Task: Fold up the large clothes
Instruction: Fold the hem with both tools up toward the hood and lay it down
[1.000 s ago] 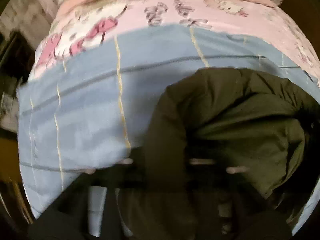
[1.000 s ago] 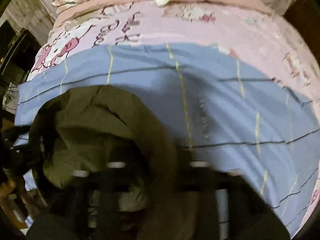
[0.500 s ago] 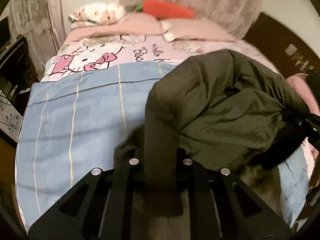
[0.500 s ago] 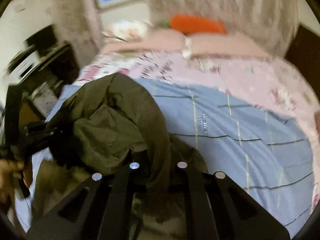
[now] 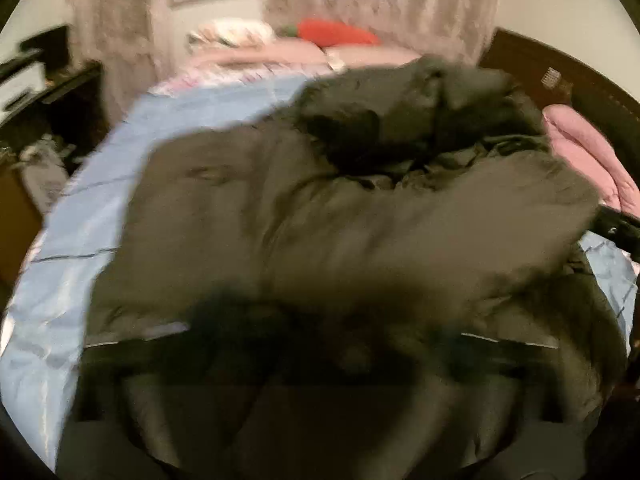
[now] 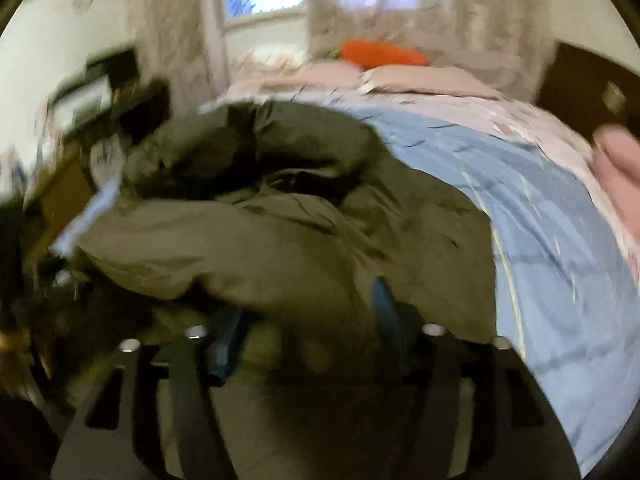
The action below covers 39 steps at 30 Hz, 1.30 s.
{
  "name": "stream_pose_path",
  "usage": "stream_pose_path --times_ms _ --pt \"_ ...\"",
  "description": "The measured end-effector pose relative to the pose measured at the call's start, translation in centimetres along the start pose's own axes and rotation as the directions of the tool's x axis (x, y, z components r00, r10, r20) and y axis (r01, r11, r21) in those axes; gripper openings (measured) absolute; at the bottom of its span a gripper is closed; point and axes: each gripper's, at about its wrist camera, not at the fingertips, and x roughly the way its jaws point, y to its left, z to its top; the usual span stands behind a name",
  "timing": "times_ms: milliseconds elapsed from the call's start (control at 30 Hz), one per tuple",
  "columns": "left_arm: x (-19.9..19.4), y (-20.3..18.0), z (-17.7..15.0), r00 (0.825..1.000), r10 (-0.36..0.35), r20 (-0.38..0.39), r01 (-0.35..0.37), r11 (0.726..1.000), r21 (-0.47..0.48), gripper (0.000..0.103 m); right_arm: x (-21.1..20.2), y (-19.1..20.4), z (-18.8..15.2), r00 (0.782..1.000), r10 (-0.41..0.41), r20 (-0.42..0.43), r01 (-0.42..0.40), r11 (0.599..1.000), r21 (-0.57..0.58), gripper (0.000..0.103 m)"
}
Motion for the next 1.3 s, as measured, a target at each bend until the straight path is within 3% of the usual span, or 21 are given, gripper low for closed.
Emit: stream_pose_path --times_ms 33,67,200,267,367,433,533,667,800,1000,1300 --pt "-1.3 0.3 -0.4 0.999 -0.022 0.041 0.023 0.999 -0.022 0.101 -0.5 -0.4 -0.1 1.000 0.014 0.009 -0.014 0.999 0.040 0.100" --pt "-2.0 0.7 -0.5 0.997 -0.045 0.056 0.047 0.998 -0.033 0.101 -0.8 -0.8 0.0 1.000 0.025 0.007 -0.025 0.997 0.076 0.102" --pt "-1.9 1.3 0.8 1.000 0.020 -0.007 -0.020 0.999 -0.039 0.101 -1.7 -0.7 2.2 0.996 0.088 0.001 -0.088 0.987 0.134 0.102" --pt "-3.6 2.0 2.4 0.996 -0.024 0.081 0.033 0.993 -0.113 0.101 -3.2 0.0 2.9 0.996 0.084 0.041 -0.088 0.987 0.131 0.102" --pt "-4.8 2.8 4.6 0.987 -0.091 0.135 0.119 0.970 -0.214 0.101 -3.1 0.5 4.6 0.999 -0.002 0.038 -0.001 0.997 0.076 0.102" --pt "-2.7 1.8 7.2 0.993 -0.093 0.067 0.106 0.968 -0.225 0.101 -0.7 0.8 6.3 0.998 -0.060 0.006 0.059 0.998 0.035 0.102" --pt "2.2 -0.7 10.5 0.997 -0.023 -0.073 0.013 0.991 -0.135 0.101 3.8 1.3 8.4 0.997 -0.054 -0.062 0.054 0.999 -0.004 0.102" --pt "8.3 -3.7 13.0 0.994 0.030 -0.109 -0.033 0.999 -0.022 0.101 10.8 2.4 10.7 0.994 -0.059 -0.096 0.053 0.996 -0.068 0.102" --pt "13.7 -5.1 14.8 0.988 0.103 -0.115 -0.097 0.994 0.058 0.101 17.2 1.6 12.1 0.991 -0.054 -0.125 0.052 0.998 -0.018 0.102" --pt "19.7 -4.1 16.9 0.982 0.125 -0.141 -0.120 0.992 0.043 0.100 23.8 -0.1 13.6 0.985 -0.071 -0.157 0.076 0.997 0.022 0.102" --pt "26.7 -2.6 18.7 0.975 0.126 -0.185 -0.127 0.992 0.008 0.101 29.6 -1.8 14.7 0.977 -0.061 -0.203 0.081 0.993 0.090 0.102"
